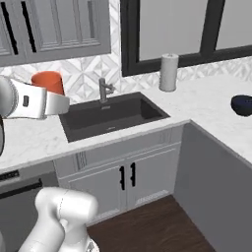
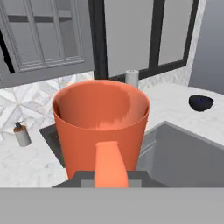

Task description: Gather all objects into one cabinet and sort the glasses and bowls to opposite sides.

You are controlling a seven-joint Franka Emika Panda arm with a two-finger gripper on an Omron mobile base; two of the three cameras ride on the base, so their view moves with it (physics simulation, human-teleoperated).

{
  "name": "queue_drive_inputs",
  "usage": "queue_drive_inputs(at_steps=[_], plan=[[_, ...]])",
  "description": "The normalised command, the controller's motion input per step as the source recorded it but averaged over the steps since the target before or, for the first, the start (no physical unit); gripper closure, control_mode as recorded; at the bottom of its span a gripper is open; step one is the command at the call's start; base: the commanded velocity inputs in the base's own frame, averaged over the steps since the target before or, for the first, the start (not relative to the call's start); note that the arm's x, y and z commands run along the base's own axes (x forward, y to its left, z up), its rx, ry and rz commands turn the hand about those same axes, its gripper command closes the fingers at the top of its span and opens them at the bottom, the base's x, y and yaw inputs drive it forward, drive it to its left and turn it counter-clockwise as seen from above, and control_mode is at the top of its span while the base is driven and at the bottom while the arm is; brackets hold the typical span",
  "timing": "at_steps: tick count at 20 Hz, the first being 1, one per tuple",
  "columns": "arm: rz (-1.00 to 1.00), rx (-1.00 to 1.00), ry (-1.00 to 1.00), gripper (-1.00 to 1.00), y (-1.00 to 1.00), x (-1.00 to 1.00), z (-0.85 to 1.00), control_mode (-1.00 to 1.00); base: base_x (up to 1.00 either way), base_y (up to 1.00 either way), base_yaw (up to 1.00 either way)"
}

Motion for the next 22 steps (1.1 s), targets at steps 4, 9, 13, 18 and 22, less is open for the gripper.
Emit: queue_drive_inputs(at_steps=[4,9,13,18,22], plan=[[0.00,0.00,0.00,1.00,0.00,0.00,0.00,1.00,-0.10,-0.71,-0.52],[0.00,0.00,0.00,1.00,0.00,0.00,0.00,1.00,-0.10,-0.67,-0.53],[0.00,0.00,0.00,1.00,0.00,0.00,0.00,1.00,-0.14,-0.66,-0.54],[0.00,0.00,0.00,1.00,0.00,0.00,0.00,1.00,-0.14,-0.67,-0.57],[0.00,0.00,0.00,1.00,0.00,0.00,0.00,1.00,-0.12,-0.71,-0.60]])
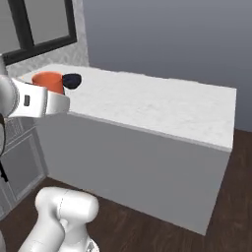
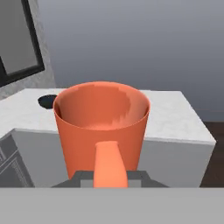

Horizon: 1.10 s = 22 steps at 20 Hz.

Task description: Gather all objects into one cabinet and sort the glasses and bowls to opposite sides.

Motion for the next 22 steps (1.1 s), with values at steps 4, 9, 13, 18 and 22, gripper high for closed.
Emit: queue_drive_inputs(at_steps=[4,9,13,18,22], plan=[[0.00,0.00,0.00,1.00,0.00,0.00,0.00,1.00,-0.11,-0.71,-0.61],[0.00,0.00,0.00,1.00,0.00,0.00,0.00,1.00,-0.07,-0.73,-0.62],[0.00,0.00,0.00,1.00,0.00,0.00,0.00,1.00,-0.07,-0.73,-0.62],[0.00,0.00,0.00,1.00,0.00,0.00,0.00,1.00,-0.02,-0.75,-0.63],[0.00,0.00,0.00,1.00,0.00,0.00,0.00,1.00,0.00,-0.69,-0.66]])
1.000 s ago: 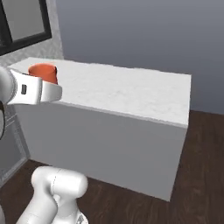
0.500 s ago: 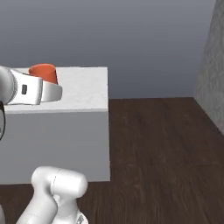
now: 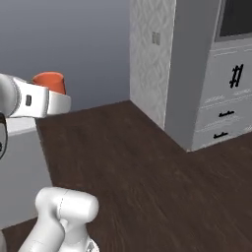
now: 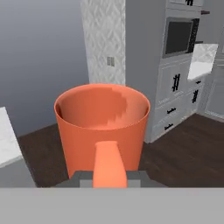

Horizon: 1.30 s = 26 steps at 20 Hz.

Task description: Gather all objects into one cabinet and sort the glasses and bowls to opposite sides.

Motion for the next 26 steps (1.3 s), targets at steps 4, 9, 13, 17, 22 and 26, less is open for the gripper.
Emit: queue_drive_inputs(at_steps=[4,9,13,17,22,26], plan=[[0.00,0.00,0.00,1.00,0.00,0.00,0.00,1.00,0.00,-0.51,-0.72],[0.00,0.00,0.00,1.00,0.00,0.00,0.00,1.00,0.07,-0.45,-0.77],[0.00,0.00,0.00,1.00,0.00,0.00,0.00,1.00,0.15,-0.36,-0.77],[0.00,0.00,0.00,1.00,0.00,0.00,0.00,1.00,0.45,-0.06,-0.59],[0.00,0.00,0.00,1.00,0.00,0.00,0.00,1.00,0.84,0.00,-0.28],[0.00,0.00,0.00,1.00,0.00,0.00,0.00,1.00,1.00,0.00,-0.25]])
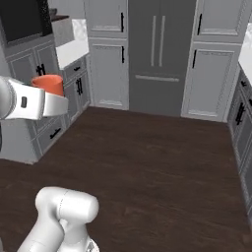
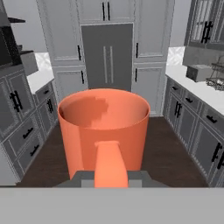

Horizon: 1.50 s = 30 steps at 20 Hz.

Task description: Gather all objects into one cabinet and sort the glasses and bowls to opposite sides.

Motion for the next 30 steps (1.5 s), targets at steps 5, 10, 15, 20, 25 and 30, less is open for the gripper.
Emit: queue_drive_inputs(at_steps=[5,10,15,20,25,30], plan=[[0.00,0.00,0.00,1.00,0.00,0.00,0.00,1.00,0.96,0.05,-0.20],[0.00,0.00,0.00,1.00,0.00,0.00,0.00,1.00,0.93,0.20,-0.14],[0.00,0.00,0.00,1.00,0.00,0.00,0.00,1.00,1.00,0.26,-0.12],[0.00,0.00,0.00,1.00,0.00,0.00,0.00,1.00,0.98,0.40,-0.09],[0.00,0.00,0.00,1.00,0.00,0.00,0.00,1.00,0.62,0.55,-0.03],[0.00,0.00,0.00,1.00,0.00,0.00,0.00,1.00,0.21,0.40,0.01]])
